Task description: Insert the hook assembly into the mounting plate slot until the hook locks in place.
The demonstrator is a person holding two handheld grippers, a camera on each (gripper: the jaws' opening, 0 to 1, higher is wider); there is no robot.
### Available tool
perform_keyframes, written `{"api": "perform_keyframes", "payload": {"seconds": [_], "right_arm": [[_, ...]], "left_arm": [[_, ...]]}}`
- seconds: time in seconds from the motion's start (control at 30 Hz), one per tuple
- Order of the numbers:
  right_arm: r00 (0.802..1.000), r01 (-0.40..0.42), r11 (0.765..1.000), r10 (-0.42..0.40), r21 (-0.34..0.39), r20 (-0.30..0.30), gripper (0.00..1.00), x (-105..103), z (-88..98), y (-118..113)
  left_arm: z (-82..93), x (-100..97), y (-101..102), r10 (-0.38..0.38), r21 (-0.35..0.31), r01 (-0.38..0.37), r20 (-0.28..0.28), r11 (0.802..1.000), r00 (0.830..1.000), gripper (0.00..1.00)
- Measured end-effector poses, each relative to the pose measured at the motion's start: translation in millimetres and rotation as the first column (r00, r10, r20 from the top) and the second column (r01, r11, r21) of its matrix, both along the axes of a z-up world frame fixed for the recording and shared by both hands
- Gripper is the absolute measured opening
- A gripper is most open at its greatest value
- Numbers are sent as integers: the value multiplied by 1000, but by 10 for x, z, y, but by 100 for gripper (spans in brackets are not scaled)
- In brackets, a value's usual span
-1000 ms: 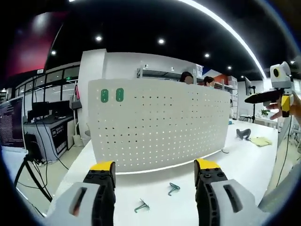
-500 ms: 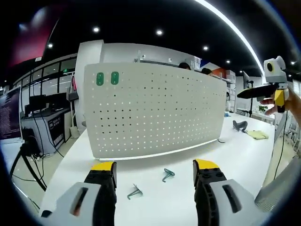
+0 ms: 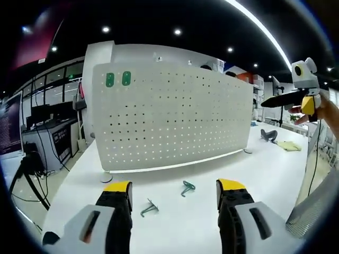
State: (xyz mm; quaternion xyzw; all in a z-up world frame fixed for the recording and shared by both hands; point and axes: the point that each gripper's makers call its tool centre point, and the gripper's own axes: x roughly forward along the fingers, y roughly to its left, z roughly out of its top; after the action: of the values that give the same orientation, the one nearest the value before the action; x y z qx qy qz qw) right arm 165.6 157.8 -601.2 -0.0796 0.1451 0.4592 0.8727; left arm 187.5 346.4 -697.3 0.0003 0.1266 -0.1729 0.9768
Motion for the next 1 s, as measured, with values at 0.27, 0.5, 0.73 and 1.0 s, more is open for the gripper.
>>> {"api": "perform_keyframes", "payload": {"seconds": [0.27, 0.5, 0.73, 1.0], "right_arm": [[1000, 4, 1000, -4, 2, -20, 82, 55, -110, 58], [999, 10, 1000, -10, 8, -42, 77, 102, -232, 138], [999, -1, 1000, 1, 4, -47, 77, 98, -258, 183], [998, 23, 1000, -22, 16, -53, 72, 201, -323, 176]], "left_arm": [[-5, -1, 7, 2, -8, -2, -2, 1000, 1000, 65], [-9, -1, 5, 1, -14, -1, -3, 1000, 1000, 65], [-17, -9, -26, -11, -12, 11, -4, 1000, 1000, 65], [-35, -5, -60, -23, -15, 23, -11, 1000, 1000, 64]]}}
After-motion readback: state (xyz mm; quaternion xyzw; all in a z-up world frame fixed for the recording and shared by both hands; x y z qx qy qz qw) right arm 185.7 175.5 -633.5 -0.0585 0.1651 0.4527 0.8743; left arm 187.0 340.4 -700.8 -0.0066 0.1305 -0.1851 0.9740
